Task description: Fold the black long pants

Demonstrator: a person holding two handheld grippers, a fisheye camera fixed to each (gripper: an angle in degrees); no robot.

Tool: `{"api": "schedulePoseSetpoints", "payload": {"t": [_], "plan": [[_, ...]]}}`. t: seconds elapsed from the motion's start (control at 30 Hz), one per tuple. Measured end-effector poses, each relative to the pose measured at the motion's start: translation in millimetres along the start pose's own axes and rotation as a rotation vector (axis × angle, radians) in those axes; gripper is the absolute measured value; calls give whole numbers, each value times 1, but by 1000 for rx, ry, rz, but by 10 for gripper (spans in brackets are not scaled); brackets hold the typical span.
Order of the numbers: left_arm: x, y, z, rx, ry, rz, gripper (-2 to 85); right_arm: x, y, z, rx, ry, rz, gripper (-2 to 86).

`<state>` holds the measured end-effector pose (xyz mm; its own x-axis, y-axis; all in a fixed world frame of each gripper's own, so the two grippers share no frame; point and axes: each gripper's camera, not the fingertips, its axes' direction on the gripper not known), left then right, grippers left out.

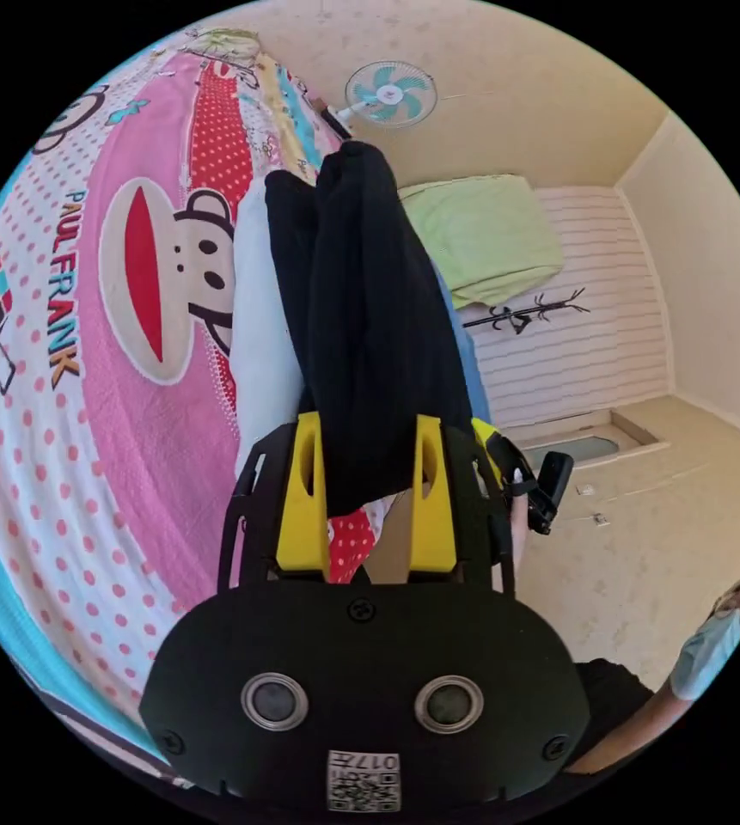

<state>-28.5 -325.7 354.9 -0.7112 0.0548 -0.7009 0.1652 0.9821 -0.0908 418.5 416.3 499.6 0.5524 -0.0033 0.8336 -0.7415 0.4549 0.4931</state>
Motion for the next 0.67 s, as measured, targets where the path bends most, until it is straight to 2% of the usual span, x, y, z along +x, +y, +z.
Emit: {"api": "schedulePoseSetpoints", "payload": {"t": [0.07,0.13,0.2,0.3,0.37,0.43,0.53,0.63,0.67], "plan": [[-3,18,-17,-2,-30,13,124,-59,17,-3,59,81,-125,86],[3,38,-37,-26,-121,74,101,-104,27,5,52,70,-240,72],[10,72,-71,-38,-326,149,95,-147,35,27,-29,2,-353,50],[1,118,-124,-17,-563,125,87,-208,57,93,-258,-115,-520,22],[-10,143,-160,27,-630,68,79,-248,89,170,-493,-62,-607,12],[-19,167,-197,98,-666,6,77,-271,120,231,-628,9,-675,9],[-28,201,-252,252,-722,-58,70,-286,173,321,-862,67,-677,8],[-47,221,-289,322,-821,-121,66,-301,175,325,-848,151,-682,7],[-60,228,-299,329,-867,-153,65,-305,167,326,-859,162,-599,8]]}}
